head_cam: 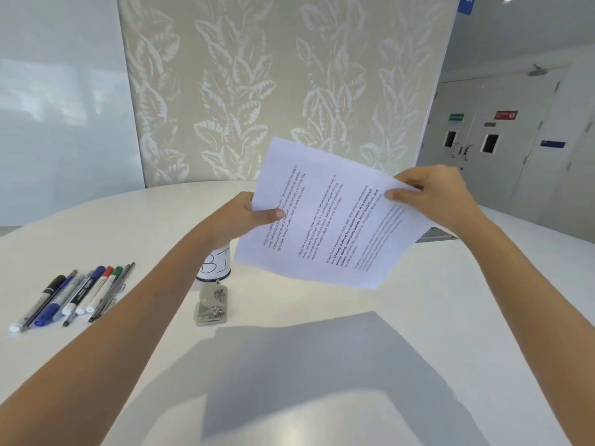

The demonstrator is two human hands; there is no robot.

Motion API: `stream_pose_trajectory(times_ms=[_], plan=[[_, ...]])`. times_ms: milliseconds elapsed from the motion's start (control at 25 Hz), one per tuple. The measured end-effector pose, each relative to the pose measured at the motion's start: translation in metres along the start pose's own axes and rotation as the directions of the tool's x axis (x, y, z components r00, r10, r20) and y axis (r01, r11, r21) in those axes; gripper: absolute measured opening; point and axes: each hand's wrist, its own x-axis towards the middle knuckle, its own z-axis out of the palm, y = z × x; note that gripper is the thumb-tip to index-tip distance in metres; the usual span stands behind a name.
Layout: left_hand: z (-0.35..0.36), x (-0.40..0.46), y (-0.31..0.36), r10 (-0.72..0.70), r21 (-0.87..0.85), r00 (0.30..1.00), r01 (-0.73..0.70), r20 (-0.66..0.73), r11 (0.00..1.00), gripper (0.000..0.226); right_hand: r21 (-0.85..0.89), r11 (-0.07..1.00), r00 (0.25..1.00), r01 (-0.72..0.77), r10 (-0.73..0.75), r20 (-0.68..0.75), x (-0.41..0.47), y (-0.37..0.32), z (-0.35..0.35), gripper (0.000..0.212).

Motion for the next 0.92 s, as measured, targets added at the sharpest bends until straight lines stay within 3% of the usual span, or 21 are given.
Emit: stream_pose_trajectory(times_ms=[80,160,280,400,600,720,920], plan=[[-0.004,-0.001,-0.014,-0.001,-0.084,1.000,0.000,-0.012,0.996,0.034,0.195,0.978,0.985,-0.078,0.106,-0.135,-0.002,0.010,-0.007,0.011],[-0.006,-0.002,-0.026,0.005,-0.158,1.000,-0.003,0.011,0.987,0.036,0.452,0.882,0.955,-0.132,0.235,-0.179,-0.008,0.020,-0.010,0.025],[-0.007,0.000,-0.035,-0.028,-0.285,0.999,0.017,-0.035,0.958,0.030,0.759,0.599,0.943,-0.254,0.329,0.055,-0.020,0.024,-0.001,0.060],[0.000,0.002,-0.035,-0.042,-0.330,0.995,0.010,-0.090,0.944,0.024,0.814,0.465,0.929,-0.348,0.285,0.234,-0.033,0.018,0.026,0.054],[0.031,0.003,-0.038,-0.072,-0.270,0.952,-0.012,-0.297,0.963,0.018,0.844,0.461,0.908,-0.273,0.415,0.067,-0.051,0.013,0.071,0.026],[0.051,-0.006,-0.053,-0.123,-0.289,0.923,0.014,-0.363,0.957,0.013,0.841,0.460,0.890,-0.284,0.452,0.054,-0.073,0.019,0.096,0.017],[0.067,-0.025,-0.080,-0.190,-0.327,0.940,0.091,-0.285,0.941,0.026,0.850,0.354,0.816,-0.389,0.560,0.140,-0.111,0.026,0.131,0.007]])
